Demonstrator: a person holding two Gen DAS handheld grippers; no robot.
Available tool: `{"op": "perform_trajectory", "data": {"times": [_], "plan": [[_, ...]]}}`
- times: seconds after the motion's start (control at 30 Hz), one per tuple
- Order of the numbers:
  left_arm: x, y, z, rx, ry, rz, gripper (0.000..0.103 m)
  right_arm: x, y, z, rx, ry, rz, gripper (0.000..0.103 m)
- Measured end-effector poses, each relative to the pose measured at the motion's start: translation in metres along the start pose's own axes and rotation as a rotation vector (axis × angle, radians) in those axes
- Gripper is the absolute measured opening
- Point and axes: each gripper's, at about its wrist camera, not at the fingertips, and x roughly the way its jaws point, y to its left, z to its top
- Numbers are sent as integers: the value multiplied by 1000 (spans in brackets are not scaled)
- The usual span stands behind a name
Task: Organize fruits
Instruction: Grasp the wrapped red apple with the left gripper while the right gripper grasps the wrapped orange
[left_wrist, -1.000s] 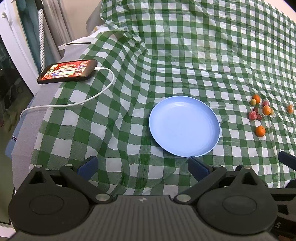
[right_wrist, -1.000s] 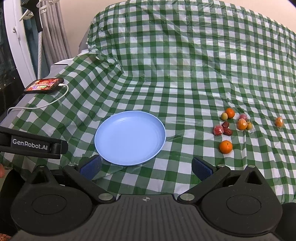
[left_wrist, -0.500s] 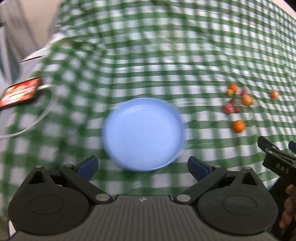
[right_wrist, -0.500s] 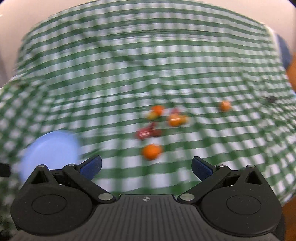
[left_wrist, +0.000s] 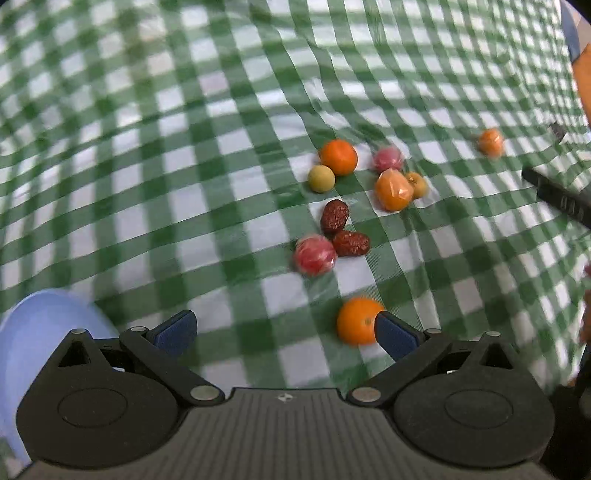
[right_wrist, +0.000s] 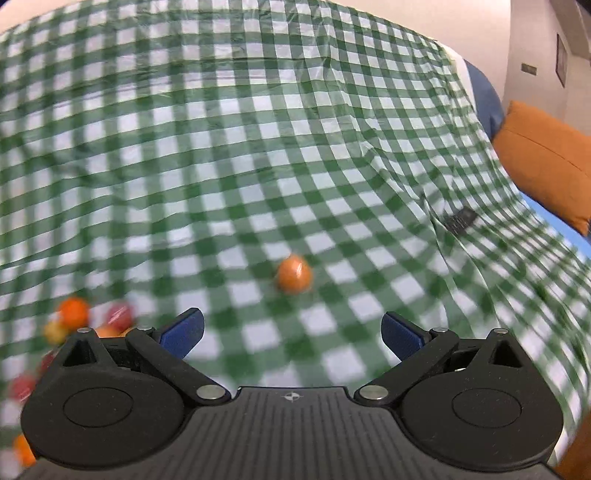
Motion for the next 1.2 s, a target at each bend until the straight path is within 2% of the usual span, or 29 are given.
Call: {"op": "perform_trajectory", "data": {"times": [0.1, 0.17, 0.23, 0.3, 0.33, 0.37, 0.4, 0.47, 0.5, 0.53, 0.67, 0.77, 0.87, 0.97, 1.2], "plan": [[28, -5, 12, 15, 41, 20, 103, 49, -5, 12, -3, 23, -3, 96], [37, -2, 20, -21, 44, -15, 103, 77, -7, 16, 9, 52, 15, 96], [45, -2, 28, -34, 57, -13, 103, 100, -8, 18, 18, 79, 31, 96], [50, -3, 33, -15, 62, -5, 97, 116, -7, 20, 30, 110, 30, 92], [51, -3, 35, -5, 61, -11, 83, 124, -6, 21, 34, 122, 28, 89], [54, -2, 36, 2, 71, -18, 67, 129, -7, 21, 39, 135, 35, 78], [56, -1, 37, -1, 82, -17, 65, 129, -7, 20, 47, 134, 43, 69], [52, 0, 38, -23, 52, -12, 48, 123, -7, 19, 42, 100, 44, 39], [51, 0, 38, -15, 42, -21, 32, 121, -9, 20, 39, 103, 48, 39], [49, 1, 38, -18, 42, -19, 32, 116, -11, 19, 52, 108, 46, 39], [24, 10, 27, -20, -8, 11, 32, 79, -13, 16, 64, 77, 34, 39], [-10, 19, 13, -18, -64, 29, 32, 34, -9, 17, 54, 26, 88, 39], [-50, 31, -5, -31, -111, 52, 32, -17, 4, 18, 36, -6, 178, 39], [-88, 46, -28, -33, -129, 113, 32, -68, 28, 16, 5, -3, 301, 39], [-168, 79, -96, -108, -142, 196, 32, -185, 102, -12, -80, 70, 602, 39]]}}
